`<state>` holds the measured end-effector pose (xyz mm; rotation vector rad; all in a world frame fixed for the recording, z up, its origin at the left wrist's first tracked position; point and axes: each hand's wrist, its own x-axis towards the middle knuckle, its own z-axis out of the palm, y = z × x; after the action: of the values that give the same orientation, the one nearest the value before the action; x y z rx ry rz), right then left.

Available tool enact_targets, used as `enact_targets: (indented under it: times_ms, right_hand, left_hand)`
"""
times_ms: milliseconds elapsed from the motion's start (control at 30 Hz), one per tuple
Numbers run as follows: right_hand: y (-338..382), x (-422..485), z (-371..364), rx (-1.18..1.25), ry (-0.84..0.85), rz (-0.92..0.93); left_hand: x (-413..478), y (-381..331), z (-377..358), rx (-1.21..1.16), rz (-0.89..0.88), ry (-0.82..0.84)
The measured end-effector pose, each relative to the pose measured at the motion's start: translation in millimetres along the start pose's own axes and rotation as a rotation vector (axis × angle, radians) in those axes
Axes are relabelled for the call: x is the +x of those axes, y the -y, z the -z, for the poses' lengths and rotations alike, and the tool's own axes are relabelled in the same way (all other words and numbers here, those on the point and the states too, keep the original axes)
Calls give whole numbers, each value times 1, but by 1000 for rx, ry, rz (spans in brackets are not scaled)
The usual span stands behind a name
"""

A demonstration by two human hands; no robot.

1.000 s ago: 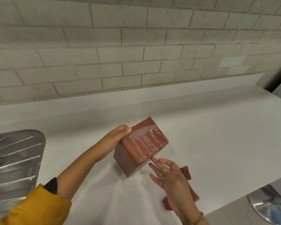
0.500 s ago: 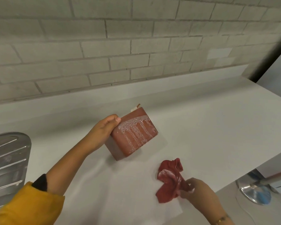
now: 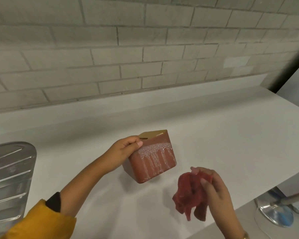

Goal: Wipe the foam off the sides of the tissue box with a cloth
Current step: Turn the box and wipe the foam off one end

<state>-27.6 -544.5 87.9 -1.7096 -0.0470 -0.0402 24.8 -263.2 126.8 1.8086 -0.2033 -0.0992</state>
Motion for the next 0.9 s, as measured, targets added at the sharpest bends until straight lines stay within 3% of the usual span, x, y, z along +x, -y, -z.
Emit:
enact_targets:
  times_ms: [67, 233, 400, 533, 667, 900]
  right_hand:
    - [12, 3, -6, 220, -46, -52]
    - [31, 22, -26, 174, -189, -72]
    - [44, 55, -49, -83, -221, 158]
    - [37, 59, -69, -316, -45, 281]
    - [22, 51, -73, -714, -70, 454]
    - [14, 47, -78, -659, -121, 481]
  left_hand:
    - [0, -1, 1, -7, 6, 4]
    - [-3, -2, 0, -6, 20, 11]
    - [-3, -5, -3, 1, 34, 9]
    - [-3, -6, -4, 12, 30, -6]
    - [0, -4, -3, 26, 33, -27]
    - [1, -1, -4, 22, 28, -24]
